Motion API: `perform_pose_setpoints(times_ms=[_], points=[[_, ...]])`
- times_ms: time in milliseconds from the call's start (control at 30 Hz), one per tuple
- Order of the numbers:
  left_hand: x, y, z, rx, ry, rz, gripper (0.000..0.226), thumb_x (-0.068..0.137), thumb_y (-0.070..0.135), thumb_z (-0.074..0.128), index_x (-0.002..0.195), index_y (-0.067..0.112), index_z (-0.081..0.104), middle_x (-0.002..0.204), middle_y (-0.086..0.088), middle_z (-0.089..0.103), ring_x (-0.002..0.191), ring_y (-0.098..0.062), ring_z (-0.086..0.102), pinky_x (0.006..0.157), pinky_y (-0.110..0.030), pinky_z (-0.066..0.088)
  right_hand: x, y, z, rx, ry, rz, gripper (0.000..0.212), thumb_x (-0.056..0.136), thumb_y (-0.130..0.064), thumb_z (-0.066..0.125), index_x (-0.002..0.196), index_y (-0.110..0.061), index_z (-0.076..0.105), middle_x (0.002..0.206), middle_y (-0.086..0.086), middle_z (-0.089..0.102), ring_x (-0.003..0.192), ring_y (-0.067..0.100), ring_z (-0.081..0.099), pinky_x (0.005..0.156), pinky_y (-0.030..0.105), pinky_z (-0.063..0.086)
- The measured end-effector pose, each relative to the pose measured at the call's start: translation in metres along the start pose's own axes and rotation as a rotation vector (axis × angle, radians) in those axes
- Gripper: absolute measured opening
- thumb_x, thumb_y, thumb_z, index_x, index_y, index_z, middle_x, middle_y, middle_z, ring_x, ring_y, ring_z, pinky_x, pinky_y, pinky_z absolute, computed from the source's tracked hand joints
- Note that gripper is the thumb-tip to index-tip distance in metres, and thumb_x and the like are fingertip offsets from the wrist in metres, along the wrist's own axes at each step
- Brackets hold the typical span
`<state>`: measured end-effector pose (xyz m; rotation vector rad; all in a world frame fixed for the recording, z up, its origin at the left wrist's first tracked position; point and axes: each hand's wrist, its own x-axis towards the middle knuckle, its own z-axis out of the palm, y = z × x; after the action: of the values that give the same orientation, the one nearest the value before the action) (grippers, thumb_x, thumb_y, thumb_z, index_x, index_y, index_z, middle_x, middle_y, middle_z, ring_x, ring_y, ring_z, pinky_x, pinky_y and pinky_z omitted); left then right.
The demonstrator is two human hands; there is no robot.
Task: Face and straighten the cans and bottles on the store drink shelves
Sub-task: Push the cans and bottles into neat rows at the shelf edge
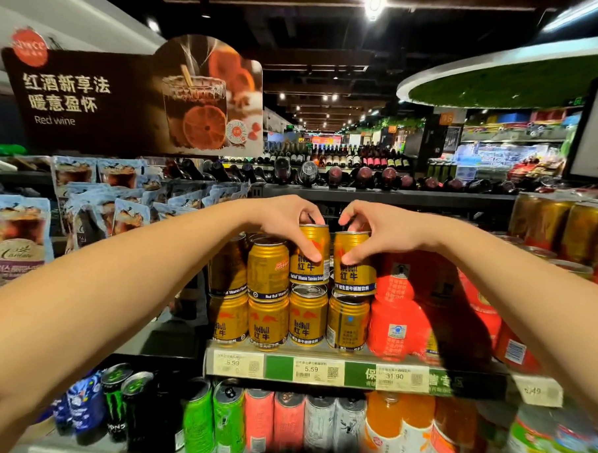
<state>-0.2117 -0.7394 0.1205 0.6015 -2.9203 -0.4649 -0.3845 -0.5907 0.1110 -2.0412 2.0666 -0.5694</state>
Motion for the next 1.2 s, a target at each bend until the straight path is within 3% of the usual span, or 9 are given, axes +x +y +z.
perform_pose_setpoints(times_ms=[67, 167, 300, 633, 867, 967, 1200], points=[[0.0, 0.0, 0.003, 0.016, 0.006, 0.001, 0.068, 0.062, 0.044, 0.092, 0.119, 0.024, 0.06, 0.104, 0.008, 0.07, 0.091, -0.009, 0.068, 0.084, -0.026, 0.055, 0.001, 0.001, 0.001, -0.043, -0.011, -0.022, 0.065, 0.07, -0.035, 0.088, 0.123, -0.019, 0.055, 0.11, -0.004, 0.064, 0.094, 0.012, 0.064, 0.082, 0.024, 0.051], [0.0, 0.0, 0.009, 0.015, 0.019, -0.013, 0.07, 0.057, 0.046, 0.093, 0.113, 0.022, 0.059, 0.1, 0.006, 0.071, 0.088, -0.011, 0.069, 0.086, -0.034, 0.057, 0.002, 0.002, 0.005, -0.065, -0.027, -0.046, 0.054, 0.069, -0.031, 0.09, 0.113, -0.019, 0.062, 0.101, -0.005, 0.07, 0.091, 0.014, 0.068, 0.08, 0.025, 0.053], [-0.002, 0.006, 0.012, 0.09, 0.004, -0.019, 0.07, 0.057, 0.049, 0.092, 0.111, 0.021, 0.056, 0.099, 0.007, 0.068, 0.087, -0.01, 0.065, 0.08, -0.031, 0.055, 0.003, 0.004, 0.006, -0.087, -0.045, -0.057, 0.06, 0.066, -0.034, 0.091, 0.116, -0.021, 0.06, 0.104, -0.005, 0.07, 0.094, 0.013, 0.068, 0.089, 0.034, 0.055], [-0.005, 0.013, 0.019, 0.207, 0.0, 0.001, 0.075, 0.057, 0.049, 0.092, 0.113, 0.021, 0.051, 0.11, -0.004, 0.067, 0.097, -0.021, 0.064, 0.089, -0.04, 0.054, -0.005, 0.002, 0.004, -0.109, -0.077, -0.073, 0.068, 0.065, -0.033, 0.091, 0.122, -0.026, 0.056, 0.108, -0.013, 0.065, 0.1, 0.009, 0.063, 0.096, 0.038, 0.052], [-0.008, 0.007, 0.01, 0.136, -0.031, 0.023, 0.064, 0.065, 0.041, 0.09, 0.119, 0.023, 0.06, 0.109, 0.004, 0.068, 0.094, -0.012, 0.066, 0.079, -0.025, 0.052, -0.005, 0.003, 0.002, -0.113, -0.106, -0.044, 0.071, 0.066, -0.027, 0.091, 0.126, -0.029, 0.053, 0.114, -0.001, 0.068, 0.103, 0.019, 0.066, 0.096, 0.045, 0.052], [-0.009, 0.006, 0.014, 0.134, 0.027, 0.042, 0.061, 0.063, 0.045, 0.09, 0.114, 0.026, 0.064, 0.104, 0.008, 0.068, 0.088, -0.008, 0.065, 0.075, -0.022, 0.049, -0.005, 0.0, 0.003, -0.142, -0.088, -0.044, 0.071, 0.066, -0.03, 0.091, 0.127, -0.03, 0.054, 0.115, -0.001, 0.066, 0.103, 0.018, 0.064, 0.095, 0.043, 0.052], [-0.011, 0.005, 0.014, 0.108, 0.009, 0.045, 0.062, 0.064, 0.045, 0.09, 0.117, 0.028, 0.062, 0.106, 0.008, 0.068, 0.092, -0.008, 0.066, 0.09, -0.032, 0.054, -0.008, -0.002, 0.007, -0.19, -0.068, -0.023, 0.072, 0.069, -0.032, 0.089, 0.13, -0.028, 0.05, 0.117, -0.004, 0.062, 0.104, 0.016, 0.061, 0.088, 0.03, 0.049]])
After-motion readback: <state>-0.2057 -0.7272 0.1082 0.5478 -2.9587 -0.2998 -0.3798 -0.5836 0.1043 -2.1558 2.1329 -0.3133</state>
